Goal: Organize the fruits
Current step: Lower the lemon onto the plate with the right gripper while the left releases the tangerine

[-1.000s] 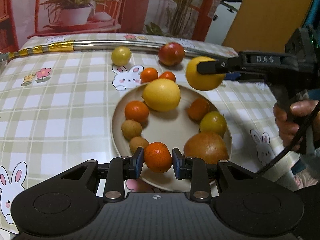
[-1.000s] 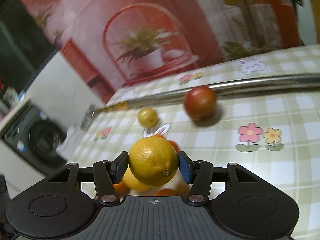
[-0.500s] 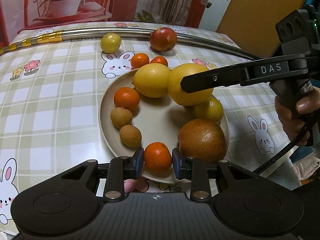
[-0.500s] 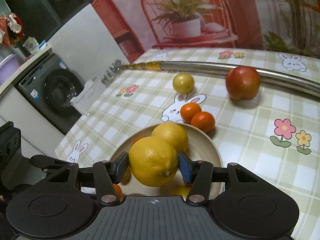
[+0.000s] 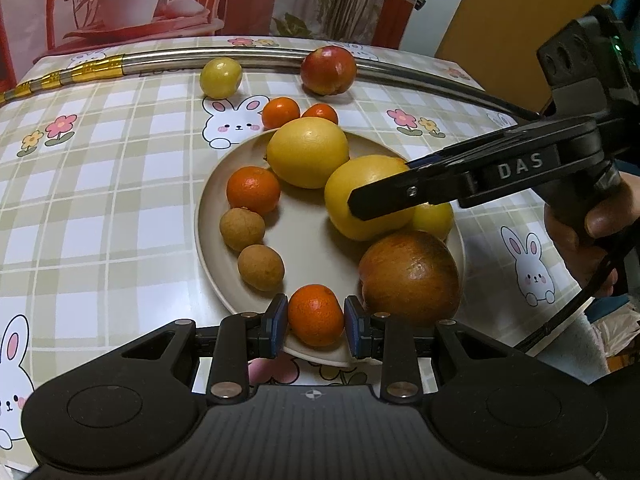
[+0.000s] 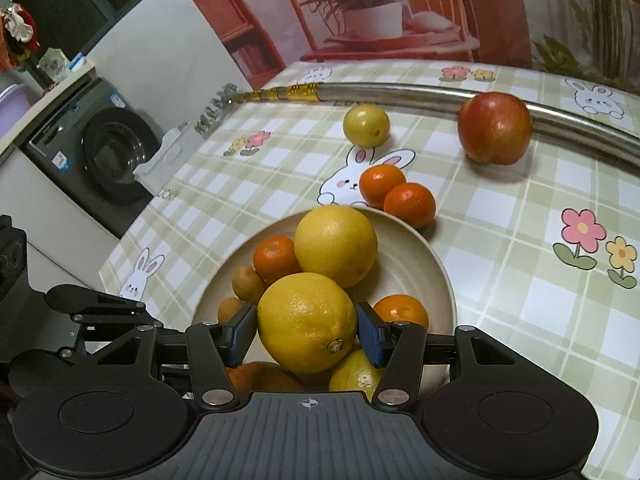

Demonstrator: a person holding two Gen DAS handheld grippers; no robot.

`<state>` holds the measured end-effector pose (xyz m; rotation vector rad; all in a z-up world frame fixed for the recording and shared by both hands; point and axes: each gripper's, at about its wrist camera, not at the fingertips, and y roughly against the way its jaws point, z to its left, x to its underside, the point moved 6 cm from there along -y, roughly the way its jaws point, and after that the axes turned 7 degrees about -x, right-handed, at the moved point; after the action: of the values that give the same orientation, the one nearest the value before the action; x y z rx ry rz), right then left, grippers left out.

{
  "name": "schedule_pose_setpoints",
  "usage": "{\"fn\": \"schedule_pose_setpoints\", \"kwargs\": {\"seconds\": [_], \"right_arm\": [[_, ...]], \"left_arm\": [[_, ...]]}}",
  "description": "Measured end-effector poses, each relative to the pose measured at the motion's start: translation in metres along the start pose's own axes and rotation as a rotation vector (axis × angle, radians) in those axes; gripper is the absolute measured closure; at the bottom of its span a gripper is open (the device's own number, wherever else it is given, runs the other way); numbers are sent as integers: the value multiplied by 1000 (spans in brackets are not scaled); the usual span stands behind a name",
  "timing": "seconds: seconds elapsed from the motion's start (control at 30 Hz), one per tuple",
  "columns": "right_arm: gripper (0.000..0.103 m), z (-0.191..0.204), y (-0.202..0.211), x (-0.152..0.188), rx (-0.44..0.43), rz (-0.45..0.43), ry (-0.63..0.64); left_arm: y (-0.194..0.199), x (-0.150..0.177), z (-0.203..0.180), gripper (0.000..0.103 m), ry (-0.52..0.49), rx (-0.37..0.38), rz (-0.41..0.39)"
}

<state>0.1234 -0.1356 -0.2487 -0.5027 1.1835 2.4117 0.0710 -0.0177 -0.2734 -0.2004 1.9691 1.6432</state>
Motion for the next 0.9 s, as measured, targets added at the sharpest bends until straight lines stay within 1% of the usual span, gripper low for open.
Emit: {"fn": "schedule_pose_setpoints", "kwargs": {"seconds": [0.17, 0.47, 0.6, 0.77, 0.9], "right_arm": [[53, -1, -6, 0, 37, 28, -2], [52, -3, -2, 0, 53, 7, -34], [52, 0, 5, 0, 60, -19, -21], [52, 0, 16, -1, 69, -69, -31], [52, -2, 27, -3, 84, -133, -43]], "left_arm": [[-3, 1, 1, 70, 13, 9, 11], [-2, 0, 4, 69, 29, 7, 2], [2, -1, 7, 65, 49, 14, -9], [7, -1, 9, 65, 67, 23, -16], [15, -3, 15, 65, 78, 17, -36]]}}
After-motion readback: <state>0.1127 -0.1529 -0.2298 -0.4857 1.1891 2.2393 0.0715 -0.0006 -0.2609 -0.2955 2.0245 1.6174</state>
